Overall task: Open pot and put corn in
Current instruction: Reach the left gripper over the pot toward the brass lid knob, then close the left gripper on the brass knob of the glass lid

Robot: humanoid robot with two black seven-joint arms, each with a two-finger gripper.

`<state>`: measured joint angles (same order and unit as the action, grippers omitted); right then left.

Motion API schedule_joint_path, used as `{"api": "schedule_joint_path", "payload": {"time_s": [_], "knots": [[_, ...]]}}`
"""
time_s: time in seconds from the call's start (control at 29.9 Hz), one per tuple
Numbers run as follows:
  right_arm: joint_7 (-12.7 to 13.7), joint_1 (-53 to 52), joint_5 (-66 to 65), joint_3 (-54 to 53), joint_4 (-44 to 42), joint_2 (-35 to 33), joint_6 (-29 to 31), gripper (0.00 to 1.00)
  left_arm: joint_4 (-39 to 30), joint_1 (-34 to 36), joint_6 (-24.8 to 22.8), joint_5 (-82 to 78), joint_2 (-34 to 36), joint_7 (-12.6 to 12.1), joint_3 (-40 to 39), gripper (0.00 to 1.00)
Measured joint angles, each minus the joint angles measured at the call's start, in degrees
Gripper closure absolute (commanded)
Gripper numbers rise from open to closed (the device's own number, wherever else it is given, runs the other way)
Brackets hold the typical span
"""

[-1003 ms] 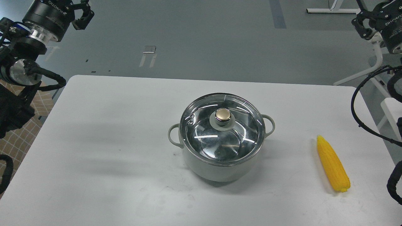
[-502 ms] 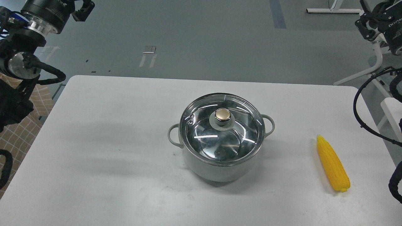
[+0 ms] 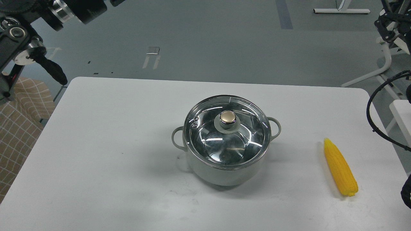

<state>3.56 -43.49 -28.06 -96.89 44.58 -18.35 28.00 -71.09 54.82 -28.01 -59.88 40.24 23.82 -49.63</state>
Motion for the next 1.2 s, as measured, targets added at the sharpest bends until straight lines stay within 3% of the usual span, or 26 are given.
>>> {"api": "schedule_joint_path", "payload": {"time_s": [0.23,0.47,0.64,0.84,1.04,1.2], "knots": [[0.0,2.13,0.02,-0.56,2.64,-0.22,0.0,0.0,-12.22,0.85,0.01,-26.38,-0.18,-0.31,3.94,0.16],[0.04,3.73,0.05,-0.63,3.51,-0.22,0.0,0.0,-17.98,1.47,0.0,-48.6,-3.83,0.09,10.9,0.2],[0.04,4.1,0.05,-0.84,3.7,-0.21,0.0,0.0,-18.38,3.6,0.0,-53.65,-7.42,-0.04,18.03,0.31],[0.13,4.11,0.05,-0.92,4.83,-0.21,0.0,0.0,-16.31,2.71,0.21,-58.54,-11.1,-0.25,22.93,0.32],[0.13,4.08,0.05,-0.95,4.96,-0.68,0.0,0.0,-13.13,1.53,4.64,-63.29,-12.22,-0.3,27.58,0.33],[0.13,4.08,0.04,-0.95,4.96,-0.96,0.0,0.0,-12.15,1.34,5.56,-63.53,-12.29,-0.35,28.1,0.33]]}}
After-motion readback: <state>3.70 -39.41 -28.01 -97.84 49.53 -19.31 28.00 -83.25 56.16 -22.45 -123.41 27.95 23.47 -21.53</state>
